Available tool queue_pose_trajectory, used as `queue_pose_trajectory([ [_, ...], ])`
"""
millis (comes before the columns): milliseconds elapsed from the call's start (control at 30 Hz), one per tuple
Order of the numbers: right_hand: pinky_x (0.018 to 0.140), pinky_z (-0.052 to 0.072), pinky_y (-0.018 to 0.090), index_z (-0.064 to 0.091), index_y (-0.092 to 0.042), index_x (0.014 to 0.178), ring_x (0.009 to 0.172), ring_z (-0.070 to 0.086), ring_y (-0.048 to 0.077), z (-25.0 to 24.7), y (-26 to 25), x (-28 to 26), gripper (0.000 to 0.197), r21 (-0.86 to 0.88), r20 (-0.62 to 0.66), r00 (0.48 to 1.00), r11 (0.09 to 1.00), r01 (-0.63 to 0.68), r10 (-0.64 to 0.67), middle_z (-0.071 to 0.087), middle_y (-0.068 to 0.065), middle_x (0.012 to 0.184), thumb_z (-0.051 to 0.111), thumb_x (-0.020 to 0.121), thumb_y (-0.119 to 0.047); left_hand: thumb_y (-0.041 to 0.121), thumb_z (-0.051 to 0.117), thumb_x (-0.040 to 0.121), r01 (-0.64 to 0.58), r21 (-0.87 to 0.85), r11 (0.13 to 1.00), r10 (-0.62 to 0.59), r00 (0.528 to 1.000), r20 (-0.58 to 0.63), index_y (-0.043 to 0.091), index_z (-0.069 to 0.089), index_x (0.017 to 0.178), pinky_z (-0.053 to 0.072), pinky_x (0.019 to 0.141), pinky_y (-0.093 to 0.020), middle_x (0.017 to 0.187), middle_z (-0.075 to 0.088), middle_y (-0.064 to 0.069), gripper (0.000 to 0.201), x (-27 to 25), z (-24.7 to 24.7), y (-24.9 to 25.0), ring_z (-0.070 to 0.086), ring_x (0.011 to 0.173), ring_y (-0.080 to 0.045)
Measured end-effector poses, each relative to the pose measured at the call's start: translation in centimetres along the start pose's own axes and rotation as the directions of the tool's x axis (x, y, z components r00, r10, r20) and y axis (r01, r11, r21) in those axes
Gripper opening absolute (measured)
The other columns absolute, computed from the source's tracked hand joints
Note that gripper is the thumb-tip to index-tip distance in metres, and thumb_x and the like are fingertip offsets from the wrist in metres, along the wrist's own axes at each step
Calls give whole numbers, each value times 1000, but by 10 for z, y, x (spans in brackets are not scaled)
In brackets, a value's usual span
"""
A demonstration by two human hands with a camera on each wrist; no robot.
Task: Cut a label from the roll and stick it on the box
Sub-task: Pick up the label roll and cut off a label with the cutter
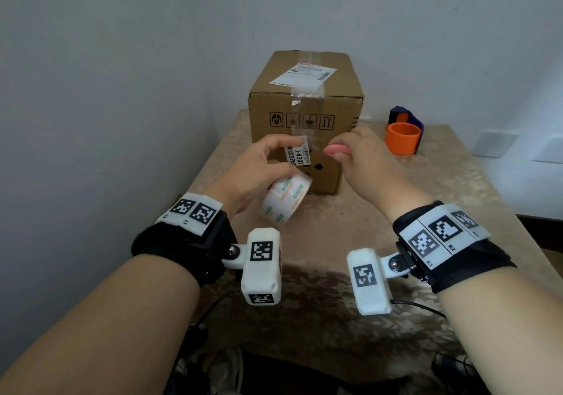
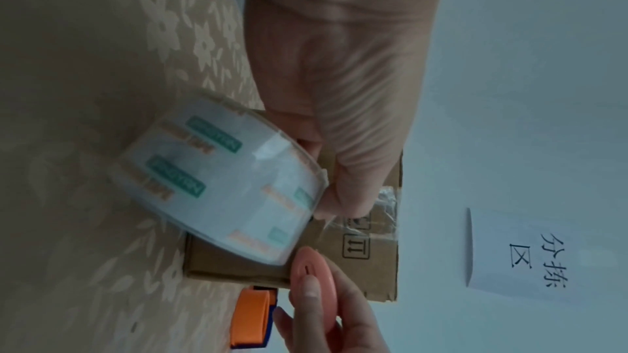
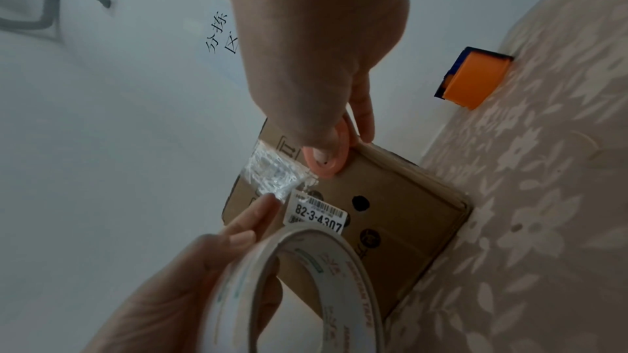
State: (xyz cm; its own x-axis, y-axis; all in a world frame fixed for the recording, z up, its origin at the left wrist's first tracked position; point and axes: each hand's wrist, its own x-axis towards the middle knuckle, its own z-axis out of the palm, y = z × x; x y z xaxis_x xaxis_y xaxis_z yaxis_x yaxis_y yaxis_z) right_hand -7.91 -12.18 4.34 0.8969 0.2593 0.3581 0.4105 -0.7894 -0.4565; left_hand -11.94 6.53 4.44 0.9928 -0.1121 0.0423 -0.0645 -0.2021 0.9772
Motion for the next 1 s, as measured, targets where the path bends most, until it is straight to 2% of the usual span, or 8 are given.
queue_pose_trajectory([
  [200,84,36,23,62,-16,118,98,49,12,-1,0,-2,26,30,13,1000,1000,-7,6,54,4,117,51,95,-18,-8,59,82,-9,1,1000,9,1000,8,20,57,102,49,89,-60,106,65,2,35,-5,-1,-1,62,101,-46],
  [333,85,39,26,61,-16,116,107,54,21,-2,3,-6,24,45,28,999,999,-18,17,58,6,118,52,93,-17,-9,60,81,-13,4,1000,12,999,36,22,56,89,52,87,-52,113,61,5,32,-12,1,1,67,88,-28],
  [467,84,36,24,60,-15,115,107,54,21,-6,12,-11,24,61,42,998,997,-45,42,59,7,119,53,93,-16,-4,62,83,-32,26,999,30,997,72,22,55,93,54,70,-38,122,57,6,29,-20,1,5,65,67,-16],
  [600,88,43,33,60,-12,117,107,56,26,-11,28,-17,26,59,49,994,993,-98,95,61,10,120,54,92,-15,-2,62,84,-59,45,997,57,997,43,21,51,103,54,66,-35,110,55,19,32,-24,10,13,60,68,-21],
  [667,88,44,35,59,-9,118,109,57,29,-15,38,-21,27,65,36,992,990,-125,123,61,14,121,55,91,-10,-1,63,85,-93,76,993,92,996,20,22,50,105,54,63,-28,115,47,26,34,-24,18,16,58,70,-23],
  [767,81,39,25,59,-4,118,109,57,30,-20,48,-25,29,147,4,981,970,-192,194,62,17,120,55,90,-5,0,64,84,-164,142,976,161,987,30,31,53,96,52,63,-19,133,34,17,34,-22,31,19,56,68,-19],
  [833,80,39,24,58,-3,119,108,57,30,-22,55,-26,30,196,-1,971,952,-236,241,62,18,119,55,89,-3,-2,62,85,-210,147,967,202,977,63,31,53,92,48,59,-14,133,38,9,34,-17,41,21,53,62,-12],
  [1000,77,40,28,57,-5,117,92,54,21,-22,69,-25,31,307,-25,936,894,-327,351,62,14,112,61,88,-12,0,60,85,-260,246,934,228,962,149,21,54,94,40,49,-10,99,48,0,24,16,79,24,49,60,-7],
])
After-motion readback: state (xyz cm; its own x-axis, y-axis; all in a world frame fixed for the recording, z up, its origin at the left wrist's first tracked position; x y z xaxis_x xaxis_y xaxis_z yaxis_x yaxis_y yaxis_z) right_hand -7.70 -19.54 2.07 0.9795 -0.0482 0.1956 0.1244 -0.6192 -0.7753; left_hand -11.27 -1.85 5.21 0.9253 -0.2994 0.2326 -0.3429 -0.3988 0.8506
